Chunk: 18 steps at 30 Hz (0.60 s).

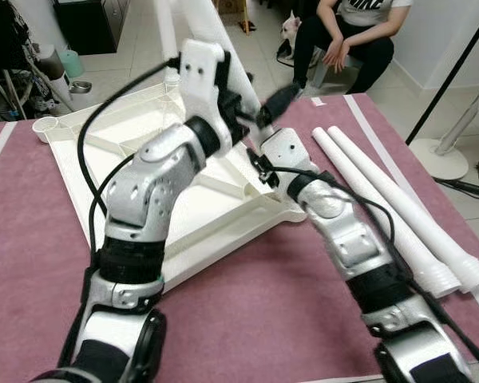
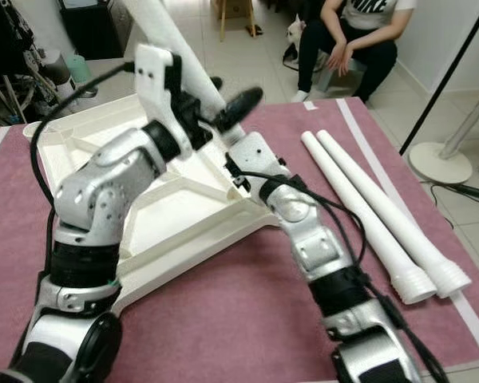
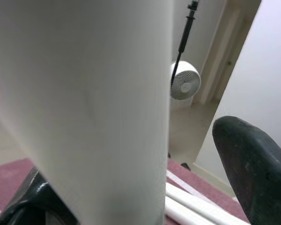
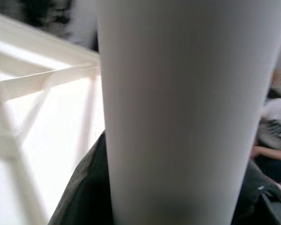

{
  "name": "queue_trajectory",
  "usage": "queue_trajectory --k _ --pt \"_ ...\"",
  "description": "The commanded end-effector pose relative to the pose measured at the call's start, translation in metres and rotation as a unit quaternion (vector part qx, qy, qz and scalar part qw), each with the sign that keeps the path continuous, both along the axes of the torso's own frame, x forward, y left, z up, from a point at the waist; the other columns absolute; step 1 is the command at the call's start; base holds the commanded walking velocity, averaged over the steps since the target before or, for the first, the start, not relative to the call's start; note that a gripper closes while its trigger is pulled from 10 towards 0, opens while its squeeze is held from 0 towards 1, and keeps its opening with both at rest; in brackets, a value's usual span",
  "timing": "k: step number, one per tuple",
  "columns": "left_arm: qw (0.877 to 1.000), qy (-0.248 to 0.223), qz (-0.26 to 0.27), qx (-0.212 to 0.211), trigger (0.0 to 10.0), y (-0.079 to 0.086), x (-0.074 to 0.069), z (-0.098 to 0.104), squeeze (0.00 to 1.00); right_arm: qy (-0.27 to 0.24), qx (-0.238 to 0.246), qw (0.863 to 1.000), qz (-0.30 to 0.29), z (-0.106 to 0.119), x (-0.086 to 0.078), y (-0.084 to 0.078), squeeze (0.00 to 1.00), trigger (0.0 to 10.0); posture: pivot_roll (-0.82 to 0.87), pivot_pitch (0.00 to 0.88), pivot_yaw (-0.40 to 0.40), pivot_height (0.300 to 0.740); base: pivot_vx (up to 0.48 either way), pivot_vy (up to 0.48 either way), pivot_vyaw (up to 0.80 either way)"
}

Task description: Building children table

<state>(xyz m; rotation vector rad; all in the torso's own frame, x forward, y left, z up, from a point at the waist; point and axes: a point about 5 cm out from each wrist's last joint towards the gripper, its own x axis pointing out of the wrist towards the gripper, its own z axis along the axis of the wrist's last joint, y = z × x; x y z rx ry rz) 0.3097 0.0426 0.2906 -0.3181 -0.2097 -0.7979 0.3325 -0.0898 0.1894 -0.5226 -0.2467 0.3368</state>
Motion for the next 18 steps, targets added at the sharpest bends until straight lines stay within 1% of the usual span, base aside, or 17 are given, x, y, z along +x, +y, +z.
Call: queue_trajectory --k 1,2,3,4,5,6,7,8,9,10,12,15,16,17,18 --pt "1.000 0.009 -0.018 -0.016 9.4 -0.010 -0.004 0.008 0.00 -0.035 -0.018 0.999 0.010 0.002 0.000 0.011 0.00 0.0 -0.02 0.000 0.090 0.740 0.000 0.000 0.00" --pt "1.000 0.009 -0.018 -0.016 9.4 -0.010 -0.004 0.008 0.00 -0.035 -0.018 0.999 0.010 0.002 0.000 0.011 0.00 0.0 -0.02 0.000 0.090 0.740 0.000 0.000 0.00" --pt "0.999 0.010 -0.024 -0.019 4.5 -0.011 -0.006 0.008 0.00 -0.047 -0.016 0.999 0.007 0.002 -0.001 0.013 0.00 0.0 -0.02 0.000 0.090 0.740 0.000 0.000 0.00" --pt "0.999 0.013 -0.028 -0.022 2.3 -0.014 -0.008 0.009 0.00 -0.053 -0.010 0.998 0.010 0.002 -0.001 0.016 0.00 0.0 -0.02 0.000 0.089 0.740 0.000 0.000 0.00" --pt "0.999 0.013 -0.028 -0.022 2.3 -0.014 -0.008 0.009 0.00 -0.053 -0.010 0.998 0.010 0.002 -0.001 0.016 0.00 0.0 -0.02 0.000 0.089 0.740 0.000 0.000 0.00" --pt "0.999 0.014 -0.030 -0.024 0.6 -0.015 -0.010 0.009 0.00 -0.058 -0.006 0.998 0.012 0.002 -0.001 0.018 0.00 0.0 -0.02 0.000 0.089 0.740 0.000 0.000 0.00" --pt "0.999 0.014 -0.030 -0.024 0.6 -0.015 -0.010 0.009 0.00 -0.058 -0.006 0.998 0.012 0.002 -0.001 0.018 0.00 0.0 -0.02 0.000 0.089 0.740 0.000 0.000 0.00" --pt "0.999 0.013 -0.036 -0.024 0.0 -0.017 -0.012 0.009 0.00 -0.063 -0.003 0.998 0.011 0.003 -0.002 0.019 0.00 0.0 -0.02 0.000 0.089 0.740 0.000 0.000 0.00" --pt "0.999 0.010 -0.046 -0.026 0.0 -0.019 -0.015 0.009 0.00 -0.071 0.000 0.997 0.012 0.005 -0.002 0.019 0.00 0.0 -0.02 0.000 0.088 0.740 0.000 0.000 0.00" --pt "0.999 0.010 -0.046 -0.026 0.0 -0.019 -0.015 0.009 0.00 -0.071 0.000 0.997 0.012 0.005 -0.002 0.019 0.00 0.0 -0.02 0.000 0.088 0.740 0.000 0.000 0.00" --pt "0.998 -0.002 -0.063 -0.024 0.0 -0.023 -0.022 0.009 0.00 -0.077 0.005 0.997 0.019 0.007 -0.003 0.020 0.00 0.0 -0.02 0.000 0.088 0.740 0.000 0.000 0.00" --pt "0.997 -0.008 -0.070 -0.023 0.0 -0.024 -0.024 0.009 0.00 -0.076 0.009 0.997 0.027 0.008 -0.003 0.021 0.00 0.0 -0.02 0.000 0.088 0.740 0.000 0.000 0.00" --pt "0.997 -0.014 -0.074 -0.019 0.0 -0.025 -0.026 0.010 0.00 -0.079 0.009 0.996 0.037 0.008 -0.005 0.024 0.00 10.0 -0.02 0.000 0.088 0.740 0.000 0.000 0.00" --pt "0.997 -0.014 -0.074 -0.019 0.0 -0.025 -0.026 0.010 0.00 -0.079 0.009 0.996 0.037 0.008 -0.005 0.024 0.00 10.0 -0.02 0.000 0.088 0.740 0.000 0.000 0.00" --pt "0.996 -0.026 -0.080 -0.004 0.0 -0.026 -0.028 0.010 0.00 -0.078 0.012 0.995 0.058 0.008 -0.007 0.027 0.00 10.0 -0.02 0.000 0.086 0.740 0.000 0.000 0.00"
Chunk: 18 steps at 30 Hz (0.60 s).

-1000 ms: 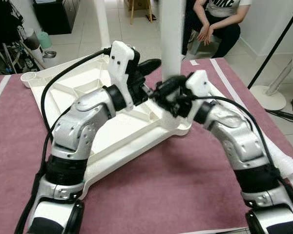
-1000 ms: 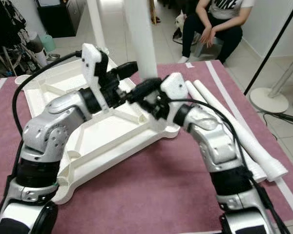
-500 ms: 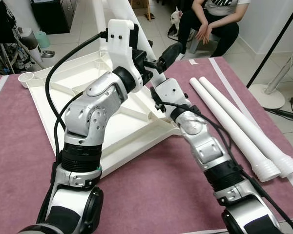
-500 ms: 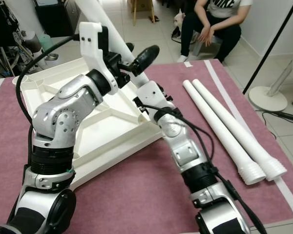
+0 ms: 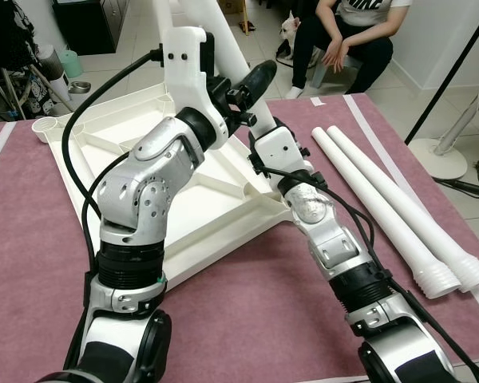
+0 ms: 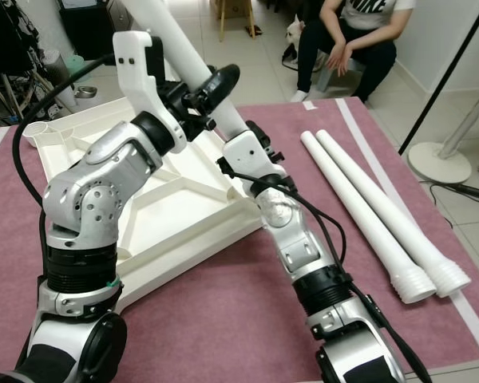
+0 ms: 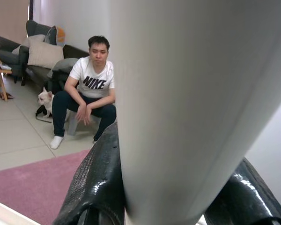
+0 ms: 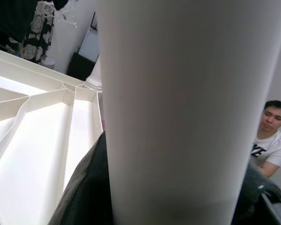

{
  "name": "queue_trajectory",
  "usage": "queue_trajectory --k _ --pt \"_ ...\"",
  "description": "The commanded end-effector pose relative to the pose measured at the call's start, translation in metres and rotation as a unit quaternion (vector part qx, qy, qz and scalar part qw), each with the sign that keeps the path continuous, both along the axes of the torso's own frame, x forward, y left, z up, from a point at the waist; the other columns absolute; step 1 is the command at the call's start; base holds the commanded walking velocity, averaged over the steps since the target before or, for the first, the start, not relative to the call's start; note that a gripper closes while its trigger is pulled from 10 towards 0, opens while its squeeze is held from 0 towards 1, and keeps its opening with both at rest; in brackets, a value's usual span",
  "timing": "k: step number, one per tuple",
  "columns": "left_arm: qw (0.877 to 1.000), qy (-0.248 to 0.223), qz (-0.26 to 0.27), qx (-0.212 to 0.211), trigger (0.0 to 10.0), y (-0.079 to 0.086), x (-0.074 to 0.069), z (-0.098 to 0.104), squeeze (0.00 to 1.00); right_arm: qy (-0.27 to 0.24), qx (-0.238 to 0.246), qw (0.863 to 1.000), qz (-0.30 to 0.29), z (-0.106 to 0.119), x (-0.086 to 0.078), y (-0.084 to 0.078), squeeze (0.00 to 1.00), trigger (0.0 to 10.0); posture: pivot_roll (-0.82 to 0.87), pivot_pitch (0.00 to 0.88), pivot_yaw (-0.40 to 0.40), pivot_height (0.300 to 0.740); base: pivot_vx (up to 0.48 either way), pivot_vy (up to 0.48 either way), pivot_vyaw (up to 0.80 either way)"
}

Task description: Building children table

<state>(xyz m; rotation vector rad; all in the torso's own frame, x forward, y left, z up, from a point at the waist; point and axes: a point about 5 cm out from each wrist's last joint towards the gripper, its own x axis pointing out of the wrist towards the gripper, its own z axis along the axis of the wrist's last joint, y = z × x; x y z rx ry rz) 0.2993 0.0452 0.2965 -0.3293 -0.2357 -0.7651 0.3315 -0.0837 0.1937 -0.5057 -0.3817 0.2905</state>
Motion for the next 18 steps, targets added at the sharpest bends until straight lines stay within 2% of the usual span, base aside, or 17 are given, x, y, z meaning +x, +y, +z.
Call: queue_trajectory --k 1,2,4,6,7,8,9,10,18 --pt "0.995 -0.021 -0.096 0.008 0.0 -0.029 -0.018 0.004 0.00 -0.013 -0.013 0.998 0.060 0.004 -0.006 0.021 0.00 10.0 -0.02 0.000 0.086 0.740 0.000 0.000 0.00" --pt "0.995 -0.021 -0.096 0.008 0.0 -0.029 -0.018 0.004 0.00 -0.013 -0.013 0.998 0.060 0.004 -0.006 0.021 0.00 10.0 -0.02 0.000 0.086 0.740 0.000 0.000 0.00" --pt "0.993 -0.044 -0.105 0.043 0.0 -0.029 -0.021 0.003 0.00 -0.005 -0.008 0.994 0.105 0.005 -0.012 0.026 0.00 10.0 -0.02 0.000 0.086 0.740 0.000 0.000 0.00" --pt "0.993 -0.044 -0.105 0.043 0.0 -0.029 -0.021 0.003 0.00 -0.005 -0.008 0.994 0.105 0.005 -0.012 0.026 0.00 10.0 -0.02 0.000 0.086 0.740 0.000 0.000 0.00" --pt "0.990 -0.062 -0.110 0.068 0.0 -0.027 -0.021 0.003 0.00 0.009 -0.004 0.990 0.138 0.006 -0.017 0.026 0.00 10.0 -0.02 0.000 0.086 0.740 0.000 0.000 0.00" --pt "0.990 -0.062 -0.110 0.068 0.0 -0.027 -0.021 0.003 0.00 0.009 -0.004 0.990 0.138 0.006 -0.017 0.026 0.00 10.0 -0.02 0.000 0.086 0.740 0.000 0.000 0.00" --pt "0.986 -0.078 -0.114 0.089 0.0 -0.025 -0.021 0.002 0.00 0.027 0.004 0.986 0.165 0.006 -0.021 0.023 0.00 10.0 -0.02 0.000 0.086 0.740 0.000 0.000 0.00" --pt "0.984 -0.088 -0.117 0.102 0.0 -0.024 -0.022 0.002 0.00 0.038 0.009 0.982 0.183 0.007 -0.023 0.021 1.00 10.0 -0.02 0.000 0.086 0.740 0.000 0.000 0.00" --pt "0.980 -0.099 -0.128 0.117 0.0 -0.023 -0.022 0.001 0.00 0.047 0.007 0.976 0.212 0.009 -0.028 0.014 1.00 10.0 -0.03 0.000 0.090 0.740 0.000 0.000 0.00"
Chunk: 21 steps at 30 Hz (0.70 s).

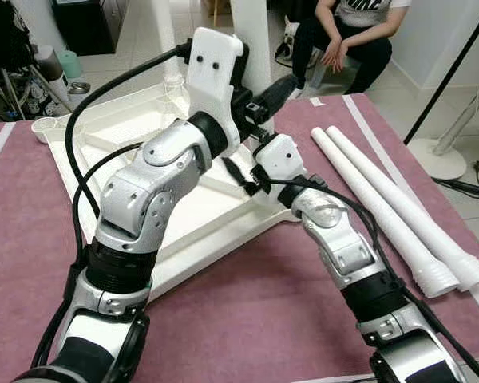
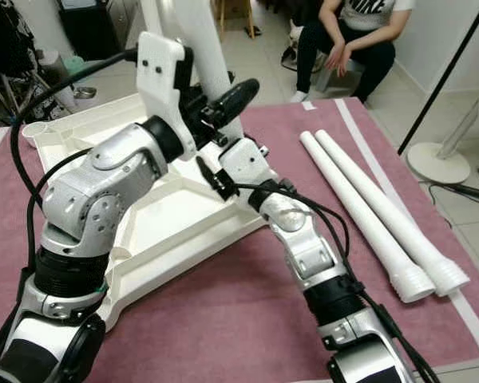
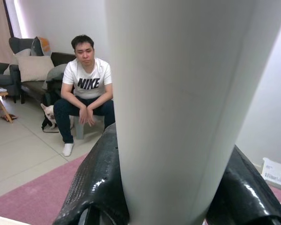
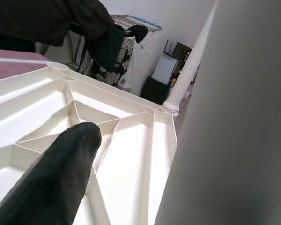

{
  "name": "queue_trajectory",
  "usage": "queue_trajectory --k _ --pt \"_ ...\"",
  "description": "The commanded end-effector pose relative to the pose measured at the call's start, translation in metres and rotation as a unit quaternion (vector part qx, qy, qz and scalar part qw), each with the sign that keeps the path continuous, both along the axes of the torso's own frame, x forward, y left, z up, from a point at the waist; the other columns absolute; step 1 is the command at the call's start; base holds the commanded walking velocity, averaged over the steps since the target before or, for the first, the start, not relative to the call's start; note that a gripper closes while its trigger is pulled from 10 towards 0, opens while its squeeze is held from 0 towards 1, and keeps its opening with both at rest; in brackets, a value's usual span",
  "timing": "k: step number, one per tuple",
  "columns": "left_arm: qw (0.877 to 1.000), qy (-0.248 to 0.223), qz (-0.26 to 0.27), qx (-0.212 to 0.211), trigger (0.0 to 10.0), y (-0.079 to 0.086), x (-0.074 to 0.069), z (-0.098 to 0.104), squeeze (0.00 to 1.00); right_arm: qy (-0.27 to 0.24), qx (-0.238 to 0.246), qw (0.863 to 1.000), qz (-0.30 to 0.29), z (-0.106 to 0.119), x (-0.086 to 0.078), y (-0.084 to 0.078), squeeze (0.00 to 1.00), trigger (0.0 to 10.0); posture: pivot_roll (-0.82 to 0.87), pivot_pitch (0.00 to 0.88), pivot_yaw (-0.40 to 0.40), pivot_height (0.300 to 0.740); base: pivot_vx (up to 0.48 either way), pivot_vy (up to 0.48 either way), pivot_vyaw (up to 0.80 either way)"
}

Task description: Building children table

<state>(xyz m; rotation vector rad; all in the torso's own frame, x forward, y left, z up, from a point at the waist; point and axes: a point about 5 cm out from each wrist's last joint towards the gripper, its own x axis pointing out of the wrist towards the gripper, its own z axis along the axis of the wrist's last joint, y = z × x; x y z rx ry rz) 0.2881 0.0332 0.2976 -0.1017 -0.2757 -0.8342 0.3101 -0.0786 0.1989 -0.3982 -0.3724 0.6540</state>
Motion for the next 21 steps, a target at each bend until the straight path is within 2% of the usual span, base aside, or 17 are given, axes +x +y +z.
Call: queue_trajectory --k 1,4,5,7,8,10,11,13,17,18,19,20,21 --pt "0.993 -0.026 -0.114 0.029 0.0 -0.011 -0.011 0.000 0.00 -0.005 0.000 0.999 0.036 0.004 -0.007 0.009 1.00 10.0 -0.03 0.000 0.090 0.740 0.000 0.000 0.00" --pt "0.993 -0.026 -0.114 0.029 0.0 -0.011 -0.011 0.000 0.00 -0.005 0.000 0.999 0.036 0.004 -0.007 0.009 1.00 10.0 -0.03 0.000 0.090 0.740 0.000 0.000 0.00" --pt "0.990 -0.033 -0.131 0.034 0.0 -0.011 -0.013 0.000 0.00 0.017 -0.007 0.996 0.088 0.008 -0.014 0.005 0.00 10.0 -0.03 0.000 0.092 0.740 0.000 0.000 0.00" --pt "0.990 -0.033 -0.131 0.034 0.0 -0.011 -0.013 0.000 0.00 0.017 -0.007 0.996 0.088 0.008 -0.014 0.005 0.00 10.0 -0.03 0.000 0.092 0.740 0.000 0.000 0.00" --pt "0.988 -0.041 -0.148 0.034 0.0 -0.010 -0.016 0.001 0.00 0.037 -0.015 0.991 0.130 0.012 -0.019 -0.001 0.00 2.0 -0.03 0.000 0.093 0.740 0.000 0.000 0.00" --pt "0.988 -0.041 -0.148 0.034 0.0 -0.010 -0.016 0.001 0.00 0.037 -0.015 0.991 0.130 0.012 -0.019 -0.001 0.00 2.0 -0.03 0.000 0.093 0.740 0.000 0.000 0.00" --pt "0.985 -0.049 -0.161 0.034 0.0 -0.009 -0.018 0.003 0.00 0.051 -0.020 0.986 0.157 0.014 -0.022 -0.005 0.00 0.0 -0.03 0.000 0.091 0.740 0.000 0.000 0.00" --pt "0.982 -0.060 -0.174 0.036 0.0 -0.008 -0.021 0.004 0.00 0.072 -0.014 0.983 0.166 0.014 -0.021 -0.012 0.00 0.0 -0.03 0.000 0.090 0.740 0.000 0.000 0.00" --pt "0.982 -0.074 -0.168 0.044 0.0 -0.010 -0.022 0.003 0.00 0.078 -0.005 0.984 0.159 0.013 -0.020 -0.013 0.00 0.0 -0.03 0.000 0.091 0.740 0.000 0.000 0.00" --pt "0.983 -0.077 -0.162 0.050 0.7 -0.010 -0.022 0.002 0.00 0.077 -0.001 0.985 0.155 0.013 -0.020 -0.013 0.00 0.0 -0.03 0.000 0.091 0.740 0.000 0.000 0.00" --pt "0.983 -0.077 -0.162 0.050 0.7 -0.010 -0.022 0.002 0.00 0.077 -0.001 0.985 0.155 0.013 -0.020 -0.013 0.00 0.0 -0.03 0.000 0.091 0.740 0.000 0.000 0.00" --pt "0.983 -0.084 -0.153 0.057 10.0 -0.010 -0.021 0.000 0.00 0.075 0.005 0.986 0.149 0.013 -0.019 -0.013 0.00 0.0 -0.03 0.000 0.091 0.740 0.000 0.000 0.00" --pt "0.983 -0.084 -0.153 0.057 10.0 -0.010 -0.021 0.000 0.00 0.075 0.005 0.986 0.149 0.013 -0.019 -0.013 0.00 0.0 -0.03 0.000 0.091 0.740 0.000 0.000 0.00"
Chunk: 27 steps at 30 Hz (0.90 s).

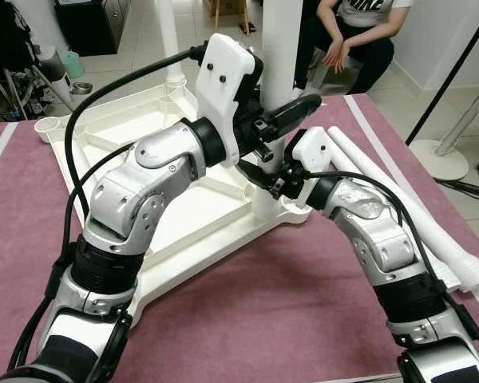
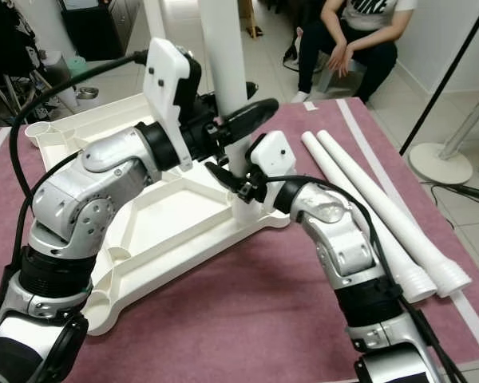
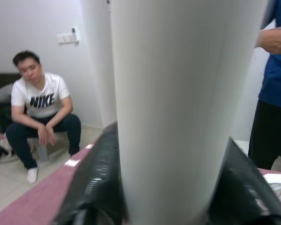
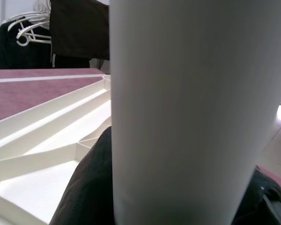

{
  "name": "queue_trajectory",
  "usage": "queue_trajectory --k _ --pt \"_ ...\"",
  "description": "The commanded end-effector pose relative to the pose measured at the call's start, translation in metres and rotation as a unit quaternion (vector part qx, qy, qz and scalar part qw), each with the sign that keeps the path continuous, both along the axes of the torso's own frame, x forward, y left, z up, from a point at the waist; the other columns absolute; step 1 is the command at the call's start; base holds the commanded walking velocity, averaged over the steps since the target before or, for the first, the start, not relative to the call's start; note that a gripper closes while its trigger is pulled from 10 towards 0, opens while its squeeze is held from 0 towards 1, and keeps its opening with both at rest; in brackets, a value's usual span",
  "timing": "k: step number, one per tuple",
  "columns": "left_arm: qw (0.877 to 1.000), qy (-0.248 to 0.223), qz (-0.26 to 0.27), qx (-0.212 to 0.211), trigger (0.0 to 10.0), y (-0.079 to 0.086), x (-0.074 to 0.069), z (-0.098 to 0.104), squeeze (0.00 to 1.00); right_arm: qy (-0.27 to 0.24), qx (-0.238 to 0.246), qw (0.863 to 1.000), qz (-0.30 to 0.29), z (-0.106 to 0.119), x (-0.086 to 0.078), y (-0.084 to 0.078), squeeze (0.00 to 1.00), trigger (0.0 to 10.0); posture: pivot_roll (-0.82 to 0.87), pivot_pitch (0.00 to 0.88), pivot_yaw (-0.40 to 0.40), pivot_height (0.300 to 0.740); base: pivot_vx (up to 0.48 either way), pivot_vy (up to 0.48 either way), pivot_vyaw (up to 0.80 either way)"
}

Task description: Building children table

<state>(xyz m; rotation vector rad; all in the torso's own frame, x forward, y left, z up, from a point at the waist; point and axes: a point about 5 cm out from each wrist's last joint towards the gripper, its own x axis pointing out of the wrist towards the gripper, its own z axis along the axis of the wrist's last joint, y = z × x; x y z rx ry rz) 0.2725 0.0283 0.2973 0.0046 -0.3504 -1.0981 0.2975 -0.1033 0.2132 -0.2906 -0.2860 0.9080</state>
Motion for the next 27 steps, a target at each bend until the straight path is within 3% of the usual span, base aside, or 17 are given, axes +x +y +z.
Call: queue_trajectory --k 1,7,11,12,13,14,16,17,18,19,20,21,23,26,27 --pt "0.999 -0.016 -0.025 0.014 10.0 -0.006 -0.005 -0.002 1.00 -0.002 0.006 1.000 0.024 0.000 -0.005 0.012 0.00 0.0 -0.03 0.000 0.091 0.740 0.000 0.000 0.00" --pt "1.000 0.007 -0.023 0.006 10.0 -0.004 -0.001 -0.004 1.00 -0.008 0.024 1.000 0.011 0.006 -0.002 0.010 0.00 0.0 -0.03 0.000 0.096 0.740 0.000 0.000 0.00" --pt "0.998 0.050 0.003 -0.039 10.0 0.007 0.009 0.000 1.00 -0.016 0.054 0.998 0.004 0.021 -0.001 0.007 0.00 0.0 -0.03 0.000 0.095 0.740 0.000 0.000 0.00" --pt "0.994 0.078 0.015 -0.072 10.0 0.014 0.014 0.003 0.00 -0.020 0.066 0.998 0.004 0.028 -0.001 0.005 0.00 0.0 -0.03 0.000 0.095 0.740 0.000 0.000 0.00" --pt "0.994 0.078 0.015 -0.072 10.0 0.014 0.014 0.003 0.00 -0.020 0.066 0.998 0.004 0.028 -0.001 0.005 0.00 0.0 -0.03 0.000 0.095 0.740 0.000 0.000 0.00" --pt "0.989 0.100 0.024 -0.108 10.0 0.024 0.018 0.006 0.00 -0.022 0.076 0.997 0.005 0.033 -0.002 0.003 0.00 0.0 -0.02 0.000 0.093 0.740 0.000 0.000 0.00" --pt "0.989 0.100 0.024 -0.108 10.0 0.024 0.018 0.006 0.00 -0.022 0.076 0.997 0.005 0.033 -0.002 0.003 0.00 0.0 -0.02 0.000 0.093 0.740 0.000 0.000 0.00" --pt "0.980 0.124 0.032 -0.152 10.0 0.036 0.023 0.010 0.00 -0.022 0.086 0.996 0.008 0.038 -0.004 0.000 0.00 0.0 -0.02 0.000 0.090 0.740 0.000 0.000 0.00" --pt "0.980 0.124 0.032 -0.152 10.0 0.036 0.023 0.010 0.00 -0.022 0.086 0.996 0.008 0.038 -0.004 0.000 0.00 0.0 -0.02 0.000 0.090 0.740 0.000 0.000 0.00" --pt "0.971 0.139 0.036 -0.193 10.0 0.048 0.026 0.014 0.00 -0.021 0.095 0.995 0.005 0.041 -0.006 -0.005 0.00 0.0 -0.02 0.000 0.090 0.740 0.000 0.000 0.00" --pt "0.961 0.146 0.031 -0.235 10.0 0.062 0.026 0.018 0.00 -0.020 0.100 0.995 -0.017 0.042 -0.004 -0.014 0.00 10.0 -0.02 0.000 0.090 0.740 0.000 0.000 0.00" --pt "0.961 0.146 0.031 -0.235 10.0 0.062 0.026 0.018 0.00 -0.020 0.100 0.995 -0.017 0.042 -0.004 -0.014 0.00 10.0 -0.02 0.000 0.090 0.740 0.000 0.000 0.00" --pt "0.950 0.146 0.013 -0.276 10.0 0.078 0.023 0.022 0.00 -0.016 0.106 0.992 -0.069 0.042 0.002 -0.030 0.00 10.0 -0.02 0.000 0.090 0.740 0.000 0.000 0.00" --pt "0.948 0.143 0.004 -0.286 10.0 0.083 0.021 0.023 0.00 -0.015 0.108 0.989 -0.100 0.041 0.007 -0.039 0.00 10.0 -0.02 0.000 0.090 0.740 0.000 0.000 0.00" --pt "0.947 0.141 -0.003 -0.287 10.0 0.087 0.018 0.021 0.00 -0.013 0.112 0.982 -0.149 0.040 0.014 -0.054 0.00 10.0 -0.02 0.000 0.091 0.740 0.000 0.000 0.00"
